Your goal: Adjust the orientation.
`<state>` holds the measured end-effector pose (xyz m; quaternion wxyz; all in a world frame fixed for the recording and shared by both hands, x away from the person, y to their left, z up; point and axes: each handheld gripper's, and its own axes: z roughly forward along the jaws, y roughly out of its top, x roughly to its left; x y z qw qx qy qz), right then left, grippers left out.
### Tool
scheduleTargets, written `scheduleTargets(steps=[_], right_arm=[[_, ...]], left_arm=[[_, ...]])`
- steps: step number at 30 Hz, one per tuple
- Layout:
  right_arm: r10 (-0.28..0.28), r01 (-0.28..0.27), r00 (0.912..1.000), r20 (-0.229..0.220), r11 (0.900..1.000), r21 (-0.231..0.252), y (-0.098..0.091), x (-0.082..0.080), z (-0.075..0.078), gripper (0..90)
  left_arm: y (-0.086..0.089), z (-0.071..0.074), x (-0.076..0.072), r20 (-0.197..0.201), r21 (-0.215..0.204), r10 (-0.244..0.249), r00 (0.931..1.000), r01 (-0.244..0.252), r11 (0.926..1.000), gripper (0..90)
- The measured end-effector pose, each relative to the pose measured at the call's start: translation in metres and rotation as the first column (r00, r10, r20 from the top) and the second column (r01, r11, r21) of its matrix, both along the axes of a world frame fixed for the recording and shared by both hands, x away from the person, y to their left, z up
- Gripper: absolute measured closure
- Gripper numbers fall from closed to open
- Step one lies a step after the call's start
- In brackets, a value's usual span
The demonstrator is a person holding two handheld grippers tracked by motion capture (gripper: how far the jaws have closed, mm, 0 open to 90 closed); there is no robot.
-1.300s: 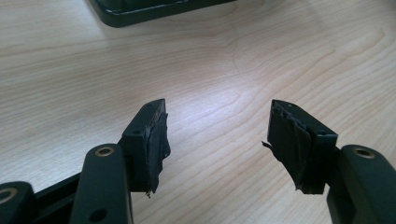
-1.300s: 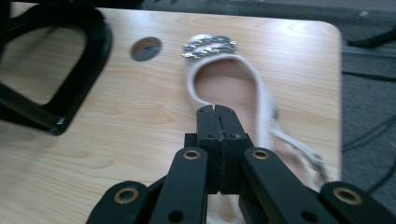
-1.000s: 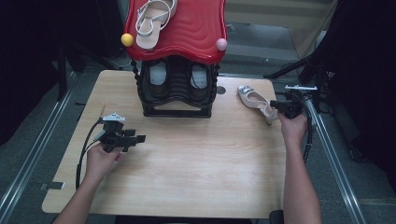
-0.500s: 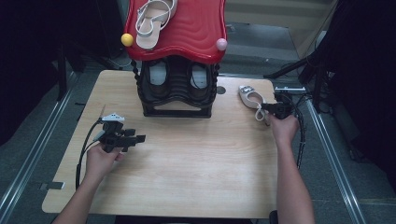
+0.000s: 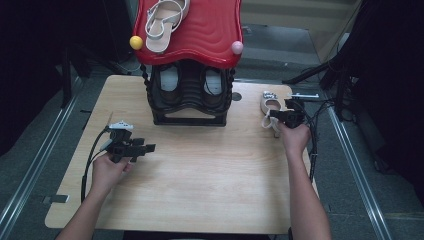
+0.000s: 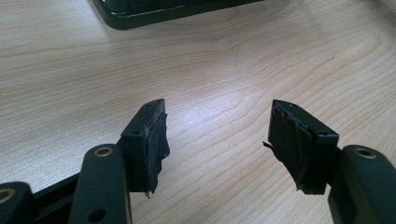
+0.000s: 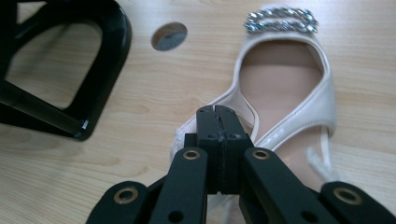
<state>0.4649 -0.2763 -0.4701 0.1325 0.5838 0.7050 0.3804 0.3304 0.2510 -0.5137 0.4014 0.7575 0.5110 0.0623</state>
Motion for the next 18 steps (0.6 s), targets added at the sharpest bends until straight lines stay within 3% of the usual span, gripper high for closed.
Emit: scheduleTargets(steps=[8, 13, 18], right_arm=[[-0.022, 0.022, 0.9997, -0.007, 0.9997, -0.011, -0.004, 0.001, 0.002, 88.9], [-0.048, 0.049, 0.9983, 0.032, 0.9988, -0.008, -0.018, 0.002, 0.015, 83.9], [-0.042, 0.042, 0.9978, 0.052, 0.9991, -0.007, -0.017, 0.006, 0.026, 80.2]], left_arm=[[0.000, 0.000, 0.000, 0.004, 0.005, 0.003, 1.0000, -0.003, 1.0000, 37.8], [-0.001, -0.001, 0.000, -0.004, 0.007, -0.006, 1.0000, 0.006, 1.0000, 37.9], [-0.001, -0.002, 0.001, -0.003, 0.008, -0.003, 1.0000, 0.003, 1.0000, 37.8]])
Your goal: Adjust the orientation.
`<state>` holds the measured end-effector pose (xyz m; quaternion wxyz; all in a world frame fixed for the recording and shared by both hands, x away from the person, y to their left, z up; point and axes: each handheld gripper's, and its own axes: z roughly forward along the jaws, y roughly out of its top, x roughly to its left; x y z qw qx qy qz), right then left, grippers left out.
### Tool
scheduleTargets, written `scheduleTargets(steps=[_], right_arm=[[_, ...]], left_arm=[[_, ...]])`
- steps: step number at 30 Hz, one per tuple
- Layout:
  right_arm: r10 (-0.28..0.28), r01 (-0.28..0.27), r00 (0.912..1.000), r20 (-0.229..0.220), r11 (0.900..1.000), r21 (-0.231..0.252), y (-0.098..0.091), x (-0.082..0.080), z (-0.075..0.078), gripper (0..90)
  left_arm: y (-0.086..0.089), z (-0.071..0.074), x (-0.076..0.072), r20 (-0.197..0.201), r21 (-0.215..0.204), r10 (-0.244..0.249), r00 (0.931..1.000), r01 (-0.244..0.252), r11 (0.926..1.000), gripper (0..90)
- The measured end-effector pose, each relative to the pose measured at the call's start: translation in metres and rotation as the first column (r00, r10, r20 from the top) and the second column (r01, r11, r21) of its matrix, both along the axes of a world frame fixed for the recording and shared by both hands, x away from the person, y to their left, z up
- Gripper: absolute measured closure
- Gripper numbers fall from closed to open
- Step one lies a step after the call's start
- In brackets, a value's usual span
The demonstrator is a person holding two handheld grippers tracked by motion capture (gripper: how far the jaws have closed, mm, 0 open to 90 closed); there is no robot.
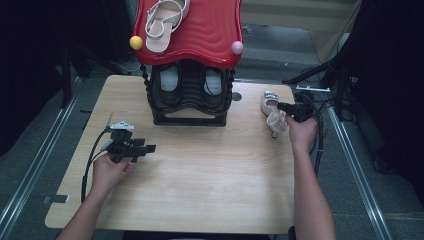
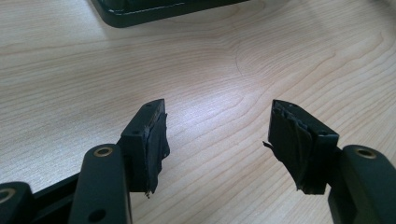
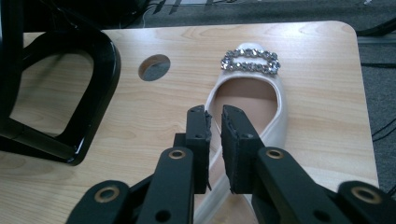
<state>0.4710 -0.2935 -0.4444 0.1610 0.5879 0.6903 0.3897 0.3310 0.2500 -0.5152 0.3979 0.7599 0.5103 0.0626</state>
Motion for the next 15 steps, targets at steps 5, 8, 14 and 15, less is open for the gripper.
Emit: scheduleTargets(steps=[5, 8, 14, 15], right_arm=[[0.013, -0.013, 0.9999, -0.005, 0.9999, -0.009, 0.012, 0.006, -0.004, 74.4], [0.019, -0.019, 0.9997, -0.017, 0.9997, -0.016, 0.019, 0.010, -0.013, 71.5], [0.015, -0.018, 0.9988, -0.047, 0.9979, -0.062, 0.024, 0.020, -0.032, 70.2], [0.012, -0.016, 0.9987, -0.050, 0.9975, -0.069, 0.024, 0.021, -0.034, 70.2]], left_arm=[[0.002, 0.000, 0.000, -0.004, 0.002, -0.003, 1.0000, 0.003, 1.0000, 37.8], [0.002, 0.000, 0.000, -0.004, 0.002, -0.003, 1.0000, 0.003, 1.0000, 37.8], [0.002, 0.000, 0.000, -0.002, 0.001, -0.006, 1.0000, 0.006, 1.0000, 37.8], [0.002, 0.000, 0.000, -0.003, 0.001, -0.005, 1.0000, 0.005, 1.0000, 37.8]])
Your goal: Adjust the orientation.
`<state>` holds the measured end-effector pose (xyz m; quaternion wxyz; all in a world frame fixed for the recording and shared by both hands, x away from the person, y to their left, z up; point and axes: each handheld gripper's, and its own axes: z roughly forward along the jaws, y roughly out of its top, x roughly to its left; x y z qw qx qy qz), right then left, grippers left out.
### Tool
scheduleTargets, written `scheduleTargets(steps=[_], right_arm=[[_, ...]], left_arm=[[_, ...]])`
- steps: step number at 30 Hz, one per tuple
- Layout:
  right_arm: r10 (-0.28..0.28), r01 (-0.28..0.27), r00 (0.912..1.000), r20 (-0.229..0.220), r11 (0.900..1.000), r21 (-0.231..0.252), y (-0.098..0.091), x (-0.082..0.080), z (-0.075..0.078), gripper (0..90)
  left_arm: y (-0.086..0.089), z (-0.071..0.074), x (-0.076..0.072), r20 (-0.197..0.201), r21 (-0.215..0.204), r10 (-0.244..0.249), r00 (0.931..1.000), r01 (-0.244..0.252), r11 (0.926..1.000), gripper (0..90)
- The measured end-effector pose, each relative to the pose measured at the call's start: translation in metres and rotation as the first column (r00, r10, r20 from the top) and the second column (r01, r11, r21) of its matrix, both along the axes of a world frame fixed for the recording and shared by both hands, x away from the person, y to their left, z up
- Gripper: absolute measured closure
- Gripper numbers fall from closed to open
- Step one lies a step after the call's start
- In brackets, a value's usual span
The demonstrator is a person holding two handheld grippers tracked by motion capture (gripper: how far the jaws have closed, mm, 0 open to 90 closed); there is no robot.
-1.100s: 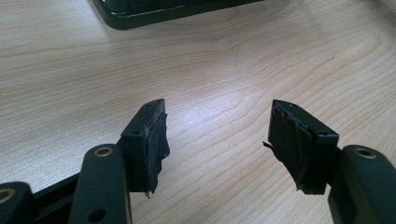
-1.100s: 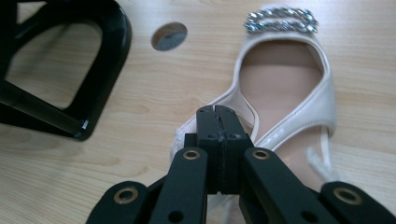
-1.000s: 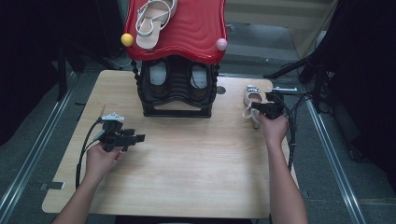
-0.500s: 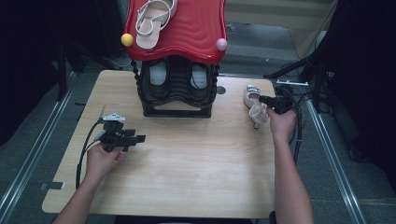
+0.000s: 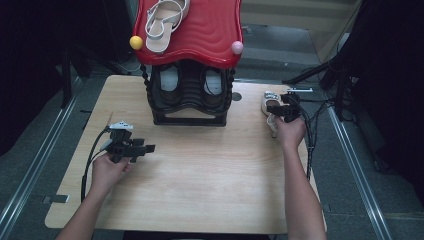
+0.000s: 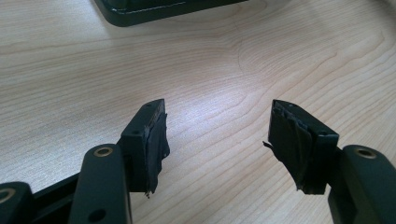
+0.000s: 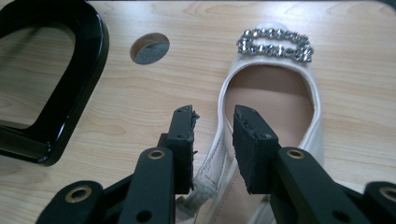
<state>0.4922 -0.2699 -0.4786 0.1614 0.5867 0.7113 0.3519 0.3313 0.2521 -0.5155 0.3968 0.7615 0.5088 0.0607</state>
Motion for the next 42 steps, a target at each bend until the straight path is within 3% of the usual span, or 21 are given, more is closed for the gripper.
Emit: scheduleTargets(steps=[9, 16, 21, 28, 31, 36, 42], right_arm=[[-0.041, 0.041, 0.9992, -0.007, 0.9992, 0.003, 0.005, 0.005, -0.011, 69.0], [-0.054, 0.053, 0.9971, -0.053, 0.9983, -0.025, 0.009, 0.009, -0.014, 81.3], [-0.056, 0.055, 0.9967, -0.058, 0.9981, -0.029, 0.006, 0.009, -0.014, 86.0], [-0.059, 0.055, 0.9965, -0.060, 0.9967, -0.060, 0.007, 0.008, -0.007, 88.1], [-0.065, 0.063, 0.9964, -0.055, 0.9975, -0.031, 0.002, 0.007, -0.002, 88.2], [-0.064, 0.063, 0.9972, -0.041, 0.9978, -0.021, 0.002, 0.005, 0.004, 88.3], [-0.057, 0.060, 0.9974, -0.044, 0.9952, 0.078, -0.002, 0.005, 0.011, 88.5]], left_arm=[[-0.001, -0.001, 0.000, 0.003, 0.014, -0.007, 1.0000, 0.007, 0.9999, 38.2], [-0.001, 0.000, 0.000, 0.008, -0.005, -0.011, 0.9999, 0.011, 0.9999, 38.2], [-0.002, -0.001, 0.000, 0.005, 0.012, -0.010, 0.9999, 0.010, 0.9999, 39.7], [0.001, -0.002, 0.002, -0.010, -0.038, -0.009, 0.9999, 0.008, 0.9993, 37.2], [0.000, -0.002, 0.001, -0.008, -0.030, -0.007, 0.9999, 0.007, 0.9995, 37.0], [-0.001, -0.003, 0.001, -0.014, -0.026, -0.010, 0.9998, 0.010, 0.9996, 36.9], [-0.002, -0.004, 0.001, -0.024, -0.016, -0.018, 0.9996, 0.017, 0.9997, 36.7]])
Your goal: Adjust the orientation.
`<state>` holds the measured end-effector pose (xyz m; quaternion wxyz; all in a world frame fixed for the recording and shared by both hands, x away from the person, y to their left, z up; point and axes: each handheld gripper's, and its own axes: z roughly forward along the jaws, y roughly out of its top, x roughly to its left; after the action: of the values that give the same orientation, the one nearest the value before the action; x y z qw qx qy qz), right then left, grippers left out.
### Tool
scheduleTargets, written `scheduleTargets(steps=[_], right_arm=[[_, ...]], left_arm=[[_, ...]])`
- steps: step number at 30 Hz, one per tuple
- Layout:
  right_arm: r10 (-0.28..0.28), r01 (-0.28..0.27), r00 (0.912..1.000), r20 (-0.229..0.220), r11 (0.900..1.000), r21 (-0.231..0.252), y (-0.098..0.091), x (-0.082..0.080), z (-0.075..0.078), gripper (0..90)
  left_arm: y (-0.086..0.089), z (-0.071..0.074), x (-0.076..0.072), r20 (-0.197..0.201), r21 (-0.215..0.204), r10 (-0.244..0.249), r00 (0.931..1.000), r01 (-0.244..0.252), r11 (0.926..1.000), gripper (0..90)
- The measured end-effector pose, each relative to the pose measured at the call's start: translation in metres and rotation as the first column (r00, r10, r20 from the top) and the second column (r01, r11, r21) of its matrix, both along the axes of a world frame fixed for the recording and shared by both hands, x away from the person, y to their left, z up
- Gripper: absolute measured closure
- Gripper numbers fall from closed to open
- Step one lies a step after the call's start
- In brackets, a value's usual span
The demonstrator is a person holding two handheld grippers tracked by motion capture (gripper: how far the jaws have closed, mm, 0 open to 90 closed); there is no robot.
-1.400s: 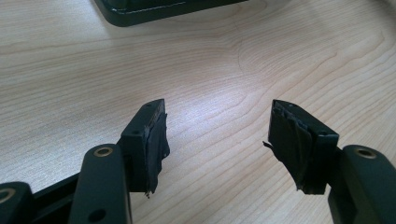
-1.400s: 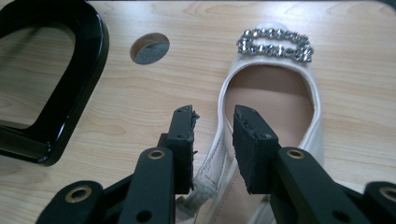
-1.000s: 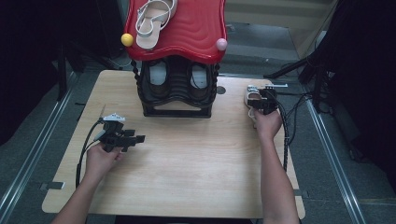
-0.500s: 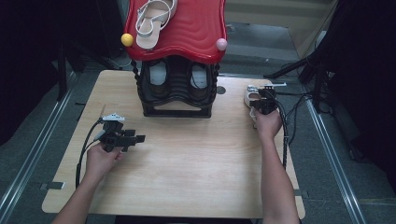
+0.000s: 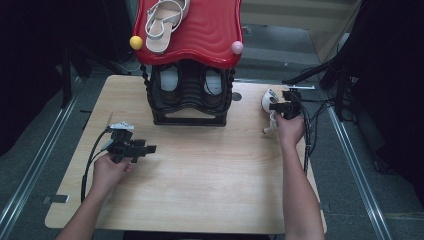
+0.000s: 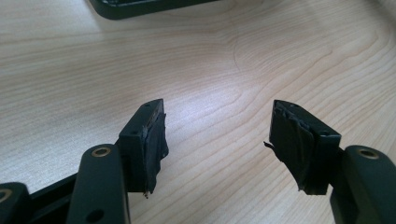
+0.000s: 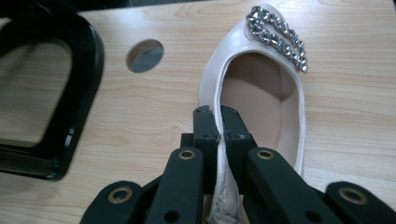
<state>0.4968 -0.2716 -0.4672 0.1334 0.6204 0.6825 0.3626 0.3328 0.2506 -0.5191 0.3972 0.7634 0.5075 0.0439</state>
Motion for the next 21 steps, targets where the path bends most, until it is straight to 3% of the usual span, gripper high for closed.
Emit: scheduleTargets(steps=[5, 9, 11, 15, 17, 21], right_arm=[[0.003, -0.003, 1.0000, -0.001, 0.9977, 0.068, -0.003, 0.000, 0.005, 88.5], [0.007, -0.007, 1.0000, 0.001, 0.9975, 0.070, -0.003, 0.000, 0.008, 88.5], [0.020, -0.019, 0.9997, -0.016, 0.9992, 0.034, 0.002, 0.000, 0.015, 88.5], [0.035, -0.035, 0.9994, 0.005, 0.9982, 0.049, 0.004, -0.001, 0.023, 88.5], [0.036, -0.038, 0.9991, 0.023, 0.9962, 0.078, 0.006, -0.003, 0.030, 88.5], [0.057, -0.057, 0.9983, 0.008, 0.9966, 0.060, 0.011, -0.003, 0.042, 88.5]], left_arm=[[0.000, 0.000, 0.000, -0.001, -0.002, -0.006, 1.0000, 0.006, 1.0000, 36.7], [0.000, 0.000, 0.000, 0.000, -0.001, -0.004, 1.0000, 0.004, 1.0000, 36.7], [0.000, 0.000, 0.000, -0.001, -0.003, -0.003, 1.0000, 0.003, 1.0000, 36.7], [0.000, 0.000, 0.000, 0.000, -0.001, -0.005, 1.0000, 0.005, 1.0000, 36.7], [0.000, 0.000, 0.000, 0.000, 0.001, -0.004, 1.0000, 0.004, 1.0000, 36.7], [-0.001, -0.001, 0.000, 0.000, 0.001, -0.002, 1.0000, 0.002, 1.0000, 36.8]])
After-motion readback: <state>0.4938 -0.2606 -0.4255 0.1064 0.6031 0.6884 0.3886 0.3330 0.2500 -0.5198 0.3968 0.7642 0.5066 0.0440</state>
